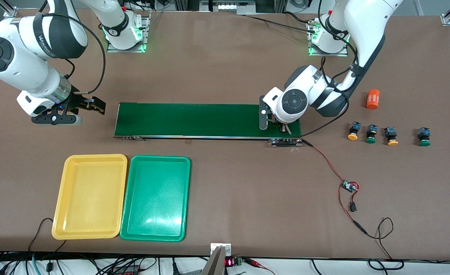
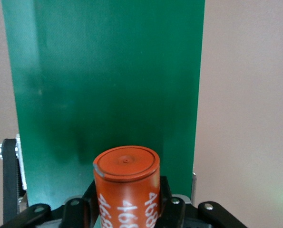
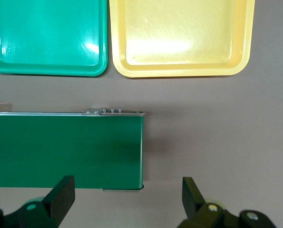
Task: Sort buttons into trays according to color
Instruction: 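Carry the orange cylinder onto the green conveyor and open the left gripper, then move the left gripper back and grasp a yellow-capped button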
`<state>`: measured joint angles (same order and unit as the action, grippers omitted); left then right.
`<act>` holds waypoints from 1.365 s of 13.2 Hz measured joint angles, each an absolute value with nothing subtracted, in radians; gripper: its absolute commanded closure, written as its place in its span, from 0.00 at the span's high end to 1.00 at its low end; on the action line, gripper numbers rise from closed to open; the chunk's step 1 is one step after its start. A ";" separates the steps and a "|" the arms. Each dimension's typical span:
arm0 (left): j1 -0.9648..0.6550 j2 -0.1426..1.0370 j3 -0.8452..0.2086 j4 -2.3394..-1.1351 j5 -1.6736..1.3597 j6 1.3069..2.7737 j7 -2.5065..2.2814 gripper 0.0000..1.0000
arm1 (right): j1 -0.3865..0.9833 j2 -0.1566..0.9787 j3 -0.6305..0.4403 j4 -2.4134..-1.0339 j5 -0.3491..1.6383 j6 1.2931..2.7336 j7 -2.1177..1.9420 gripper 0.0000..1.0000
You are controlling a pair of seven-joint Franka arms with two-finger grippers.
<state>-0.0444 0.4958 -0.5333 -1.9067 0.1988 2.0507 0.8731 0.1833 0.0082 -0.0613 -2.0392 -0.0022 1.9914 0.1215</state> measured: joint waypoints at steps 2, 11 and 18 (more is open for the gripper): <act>-0.046 0.494 -0.532 -1.905 0.201 2.049 0.867 1.00 | 0.183 0.008 -0.062 -2.039 -0.002 1.992 0.122 1.00; 0.054 0.372 -0.507 -1.684 0.204 1.607 0.590 1.00 | 0.181 0.008 -0.062 -2.039 -0.002 1.995 0.122 1.00; 0.174 0.395 -0.489 -1.474 0.292 1.497 0.263 1.00 | 0.179 0.009 -0.062 -2.039 -0.002 1.996 0.122 1.00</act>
<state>0.1741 0.3954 -0.4889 -1.4741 0.2918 1.4970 0.2634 0.1791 0.0086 -0.0622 -2.0392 -0.0022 1.9964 0.1216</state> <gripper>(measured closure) 0.000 0.000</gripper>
